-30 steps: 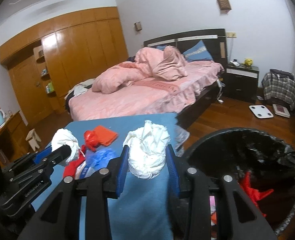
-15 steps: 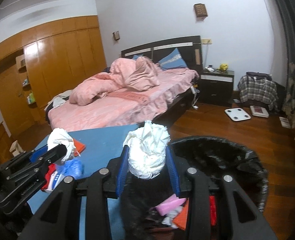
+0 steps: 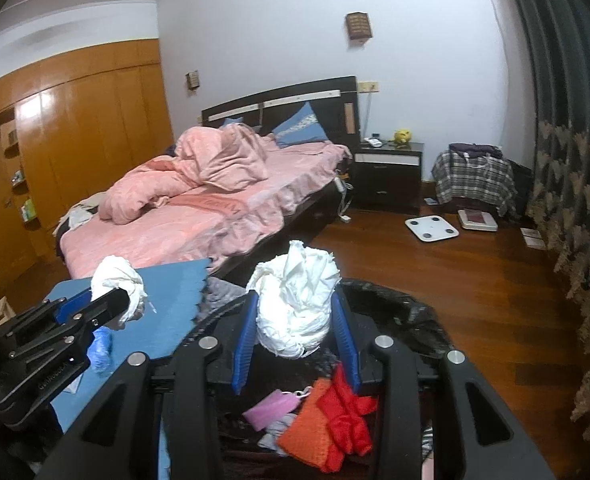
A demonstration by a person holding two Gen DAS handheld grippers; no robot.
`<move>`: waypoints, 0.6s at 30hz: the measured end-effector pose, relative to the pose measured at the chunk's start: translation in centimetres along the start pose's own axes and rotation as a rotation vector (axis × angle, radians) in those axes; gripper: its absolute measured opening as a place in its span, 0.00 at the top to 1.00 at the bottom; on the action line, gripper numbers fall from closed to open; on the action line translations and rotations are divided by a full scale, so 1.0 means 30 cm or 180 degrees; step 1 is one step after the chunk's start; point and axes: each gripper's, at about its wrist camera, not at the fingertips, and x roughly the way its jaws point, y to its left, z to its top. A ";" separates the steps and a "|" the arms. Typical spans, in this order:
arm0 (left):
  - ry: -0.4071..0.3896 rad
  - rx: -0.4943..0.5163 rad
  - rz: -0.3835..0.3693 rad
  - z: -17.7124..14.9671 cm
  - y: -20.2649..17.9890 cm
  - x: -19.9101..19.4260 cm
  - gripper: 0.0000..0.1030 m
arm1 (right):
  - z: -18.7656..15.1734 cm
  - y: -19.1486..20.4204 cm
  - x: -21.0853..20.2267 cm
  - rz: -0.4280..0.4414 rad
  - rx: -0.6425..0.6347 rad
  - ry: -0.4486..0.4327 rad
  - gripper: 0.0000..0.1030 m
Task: Collect trash
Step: 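Carry both white tissues over the bin and open both tools to drop them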
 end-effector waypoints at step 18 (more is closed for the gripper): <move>0.0135 0.0123 -0.0214 0.016 -0.163 0.174 0.70 | -0.021 -0.189 0.092 -0.0190 0.0155 0.0120 0.60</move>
